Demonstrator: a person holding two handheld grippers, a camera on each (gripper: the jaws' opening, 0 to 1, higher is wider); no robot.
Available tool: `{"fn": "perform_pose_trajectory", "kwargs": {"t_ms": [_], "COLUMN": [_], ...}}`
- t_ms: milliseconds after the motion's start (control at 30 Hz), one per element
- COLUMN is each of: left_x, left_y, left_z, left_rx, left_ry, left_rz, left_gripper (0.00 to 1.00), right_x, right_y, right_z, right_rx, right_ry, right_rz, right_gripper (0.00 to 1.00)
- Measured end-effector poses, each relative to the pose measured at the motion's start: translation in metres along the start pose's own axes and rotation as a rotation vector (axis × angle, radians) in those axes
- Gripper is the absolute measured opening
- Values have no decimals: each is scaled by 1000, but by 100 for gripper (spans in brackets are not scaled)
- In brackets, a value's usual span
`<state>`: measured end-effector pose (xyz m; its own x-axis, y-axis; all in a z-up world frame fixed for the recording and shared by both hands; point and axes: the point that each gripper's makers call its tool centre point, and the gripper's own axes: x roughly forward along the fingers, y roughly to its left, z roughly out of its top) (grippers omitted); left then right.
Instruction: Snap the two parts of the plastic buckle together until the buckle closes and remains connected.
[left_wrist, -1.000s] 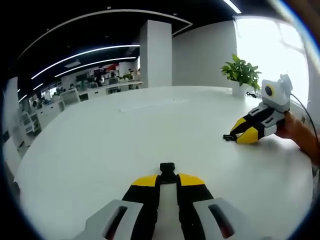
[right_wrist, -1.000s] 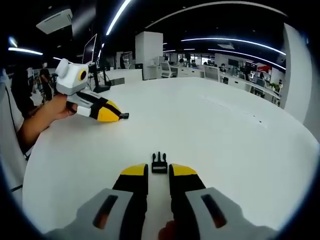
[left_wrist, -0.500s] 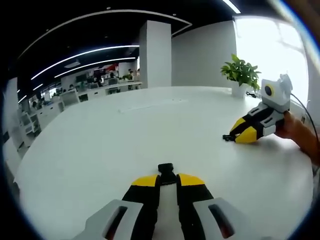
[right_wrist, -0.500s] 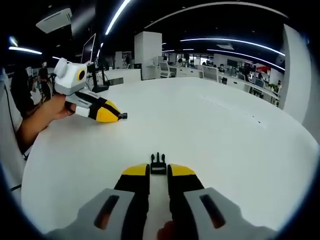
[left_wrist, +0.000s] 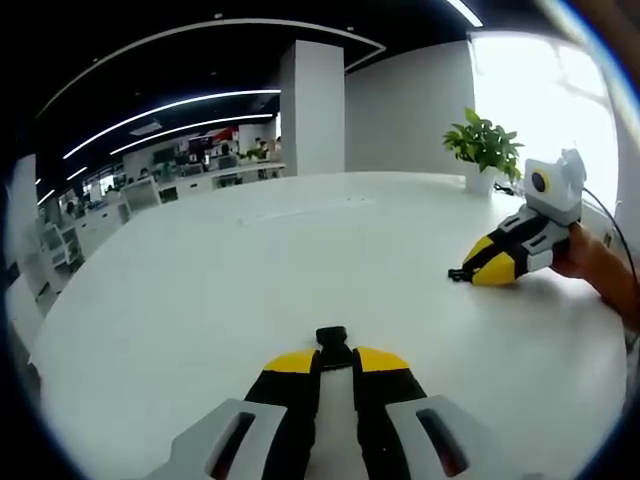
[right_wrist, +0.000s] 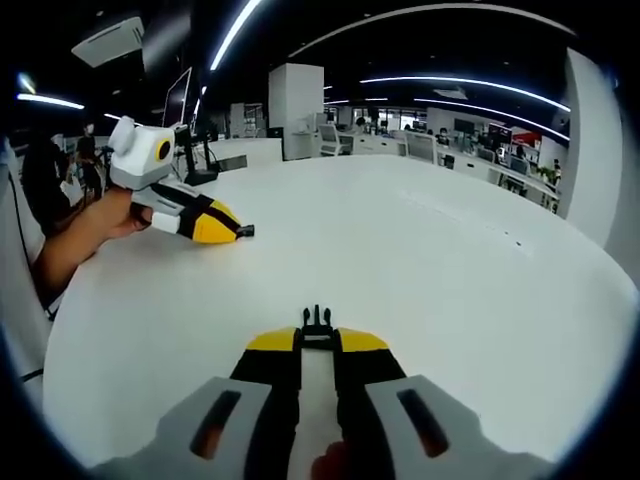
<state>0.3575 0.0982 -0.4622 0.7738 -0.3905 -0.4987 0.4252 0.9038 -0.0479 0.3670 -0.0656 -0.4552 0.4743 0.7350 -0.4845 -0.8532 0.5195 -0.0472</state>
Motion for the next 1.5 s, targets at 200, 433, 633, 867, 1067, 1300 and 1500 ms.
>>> {"fn": "perform_pose_trajectory", "kwargs": {"t_ms": [200, 433, 633, 867, 1067, 1300, 1500], "left_x": [-1, -2, -4, -4, -8, -14, -19], "left_y": [0, 1, 1, 0, 0, -3, -4], "left_z": [0, 1, 4, 3, 4, 6, 10], "left_rx": [8, -2, 1, 8, 28, 61, 104], "left_ry": [2, -4, -15, -13, -14, -8, -15], "left_rz": [-2, 0, -2, -3, -15, -57, -96], "left_gripper": [12, 12, 12, 12, 12, 12, 12], "right_x": [-1, -2, -4, -5, -9, -15, -17], "right_y": [0, 1, 2, 1, 3, 4, 7], "right_z": [-1, 0, 3, 2, 0, -3, -4], "right_rx": [1, -4, -7, -4, -3, -3, 1], "right_ry": [-4, -4, -14, -13, -11, -3, -1], "right_rz": [-1, 4, 3, -4, -5, -8, -5], "right_gripper": [13, 13, 13, 13, 13, 13, 13]}}
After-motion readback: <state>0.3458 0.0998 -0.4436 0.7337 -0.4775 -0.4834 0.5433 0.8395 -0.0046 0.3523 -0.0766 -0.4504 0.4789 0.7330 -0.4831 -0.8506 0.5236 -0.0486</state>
